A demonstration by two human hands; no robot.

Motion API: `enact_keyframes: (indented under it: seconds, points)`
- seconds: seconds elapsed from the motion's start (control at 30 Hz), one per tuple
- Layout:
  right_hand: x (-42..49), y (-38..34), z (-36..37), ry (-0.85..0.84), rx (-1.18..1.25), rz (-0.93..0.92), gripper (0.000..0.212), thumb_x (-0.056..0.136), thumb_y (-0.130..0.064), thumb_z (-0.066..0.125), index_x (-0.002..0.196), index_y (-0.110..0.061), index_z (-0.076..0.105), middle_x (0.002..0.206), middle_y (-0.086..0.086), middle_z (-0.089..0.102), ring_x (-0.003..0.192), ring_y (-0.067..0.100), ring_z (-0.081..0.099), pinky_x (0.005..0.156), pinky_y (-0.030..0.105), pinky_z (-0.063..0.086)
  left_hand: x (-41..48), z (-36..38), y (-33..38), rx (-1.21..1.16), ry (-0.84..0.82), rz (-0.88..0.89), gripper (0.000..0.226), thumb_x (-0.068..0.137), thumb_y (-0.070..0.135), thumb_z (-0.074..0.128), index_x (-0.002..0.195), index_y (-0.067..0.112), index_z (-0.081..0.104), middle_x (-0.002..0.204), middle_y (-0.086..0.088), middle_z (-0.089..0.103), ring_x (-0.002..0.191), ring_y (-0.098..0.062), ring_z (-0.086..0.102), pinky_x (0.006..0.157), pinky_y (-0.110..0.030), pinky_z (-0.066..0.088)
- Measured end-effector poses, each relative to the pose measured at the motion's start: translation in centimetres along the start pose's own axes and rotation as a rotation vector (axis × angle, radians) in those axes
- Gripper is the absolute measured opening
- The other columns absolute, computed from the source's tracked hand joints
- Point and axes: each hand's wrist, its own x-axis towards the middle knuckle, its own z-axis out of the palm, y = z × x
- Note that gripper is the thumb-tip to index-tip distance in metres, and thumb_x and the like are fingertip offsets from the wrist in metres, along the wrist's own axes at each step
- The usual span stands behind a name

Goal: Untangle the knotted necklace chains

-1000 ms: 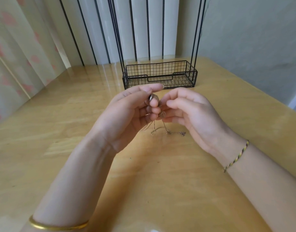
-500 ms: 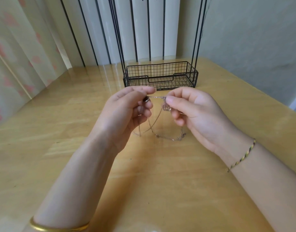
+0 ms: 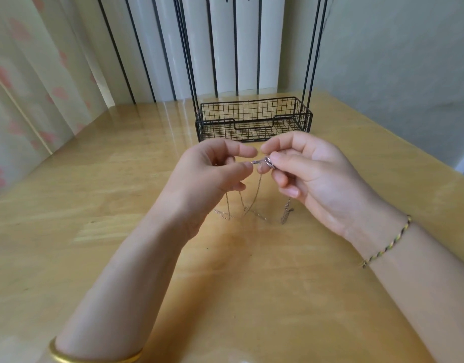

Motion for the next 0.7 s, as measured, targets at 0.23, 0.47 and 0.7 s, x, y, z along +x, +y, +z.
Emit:
enact_keyframes:
  seconds: [0.23, 0.47, 0.7]
  points:
    - [-0.14, 0.05, 0.16, 0.032, -0.266, -0.089, 0.022, 0.082, 0.005, 0.059, 0.089, -0.015, 0.059, 0.087, 0.012, 0.066, 0.065, 0.004, 0.054, 0.053, 0.009, 0.038, -0.07, 0.36, -0.01, 0.156, 0.108, 0.078, 0.009, 0.083, 0.006, 0.070, 0.081, 0.015, 0.067, 0.068, -0.001, 0.059, 0.056, -0.006, 0.057, 0.065, -0.031, 0.046]
    - [0.10, 0.37, 0.06, 0.137, -0.447, -0.181, 0.024, 0.080, 0.007, 0.061, 0.084, -0.017, 0.062, 0.084, -0.001, 0.064, 0.072, 0.010, 0.056, 0.070, 0.022, 0.049, 0.20, 0.11, -0.36, 0.116, 0.129, 0.107, 0.015, 0.084, 0.003, 0.068, 0.079, 0.016, 0.065, 0.066, 0.009, 0.062, 0.060, -0.006, 0.058, 0.062, -0.022, 0.051]
    - [0.12, 0.28, 0.09, 0.142, -0.419, -0.206, 0.017, 0.081, -0.002, 0.068, 0.078, -0.019, 0.065, 0.075, -0.005, 0.062, 0.067, 0.005, 0.053, 0.063, 0.017, 0.046, 0.16, 0.02, -0.34, 0.048, 0.078, 0.099, 0.018, 0.088, -0.001, 0.061, 0.083, 0.016, 0.064, 0.071, 0.006, 0.068, 0.065, -0.004, 0.059, 0.056, -0.016, 0.045]
